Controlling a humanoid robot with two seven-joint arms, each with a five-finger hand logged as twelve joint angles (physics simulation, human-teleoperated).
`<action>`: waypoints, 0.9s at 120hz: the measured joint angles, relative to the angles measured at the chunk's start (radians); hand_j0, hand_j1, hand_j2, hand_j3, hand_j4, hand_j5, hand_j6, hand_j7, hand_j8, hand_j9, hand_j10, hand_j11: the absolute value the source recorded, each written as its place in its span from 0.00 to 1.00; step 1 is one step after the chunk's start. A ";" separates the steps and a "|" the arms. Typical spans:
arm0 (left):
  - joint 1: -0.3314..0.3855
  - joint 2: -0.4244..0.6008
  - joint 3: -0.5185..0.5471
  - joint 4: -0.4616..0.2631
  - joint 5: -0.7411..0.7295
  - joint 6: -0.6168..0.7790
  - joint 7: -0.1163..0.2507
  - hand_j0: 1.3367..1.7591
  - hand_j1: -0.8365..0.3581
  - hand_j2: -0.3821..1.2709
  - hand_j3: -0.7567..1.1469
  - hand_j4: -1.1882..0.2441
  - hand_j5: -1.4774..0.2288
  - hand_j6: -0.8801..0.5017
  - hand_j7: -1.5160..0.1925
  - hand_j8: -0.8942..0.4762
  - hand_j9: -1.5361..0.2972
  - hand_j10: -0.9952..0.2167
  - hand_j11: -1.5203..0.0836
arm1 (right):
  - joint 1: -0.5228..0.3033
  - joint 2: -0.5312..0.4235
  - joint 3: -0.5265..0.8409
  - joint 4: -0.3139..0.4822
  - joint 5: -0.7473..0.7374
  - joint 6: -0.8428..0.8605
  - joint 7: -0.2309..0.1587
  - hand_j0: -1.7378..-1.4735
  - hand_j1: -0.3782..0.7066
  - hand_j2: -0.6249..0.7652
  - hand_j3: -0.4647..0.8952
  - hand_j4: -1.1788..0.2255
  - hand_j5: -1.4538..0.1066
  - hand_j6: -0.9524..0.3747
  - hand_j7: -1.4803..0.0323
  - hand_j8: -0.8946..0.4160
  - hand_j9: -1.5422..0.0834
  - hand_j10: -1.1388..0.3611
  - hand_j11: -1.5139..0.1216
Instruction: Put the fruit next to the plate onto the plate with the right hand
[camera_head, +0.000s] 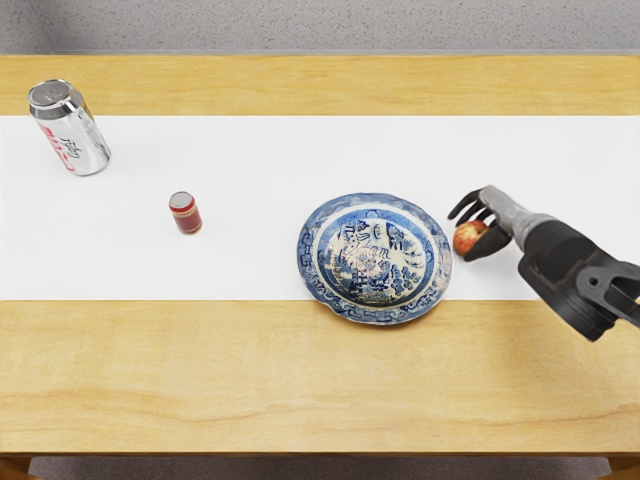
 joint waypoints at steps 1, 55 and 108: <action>0.000 0.000 0.000 0.000 0.000 0.000 0.000 0.76 0.74 0.26 0.40 0.66 0.68 0.46 0.70 0.47 0.66 0.62 0.75 | 0.001 -0.002 0.000 0.002 0.001 0.000 0.000 0.31 0.57 0.57 0.34 0.43 0.44 0.31 0.48 0.36 0.48 0.41 0.46; 0.000 0.000 0.000 0.000 0.000 0.000 0.000 0.76 0.74 0.26 0.40 0.66 0.68 0.46 0.70 0.47 0.66 0.62 0.75 | 0.098 -0.054 0.027 0.122 0.040 0.025 0.000 0.30 0.59 0.64 0.34 0.41 0.41 0.31 0.45 0.36 0.45 0.41 0.43; 0.000 0.000 0.000 0.000 0.000 0.000 0.000 0.76 0.74 0.26 0.40 0.66 0.68 0.46 0.70 0.47 0.66 0.62 0.75 | 0.136 0.118 0.018 0.136 0.048 0.051 0.000 0.30 0.62 0.69 0.34 0.41 0.40 0.31 0.45 0.37 0.46 0.41 0.44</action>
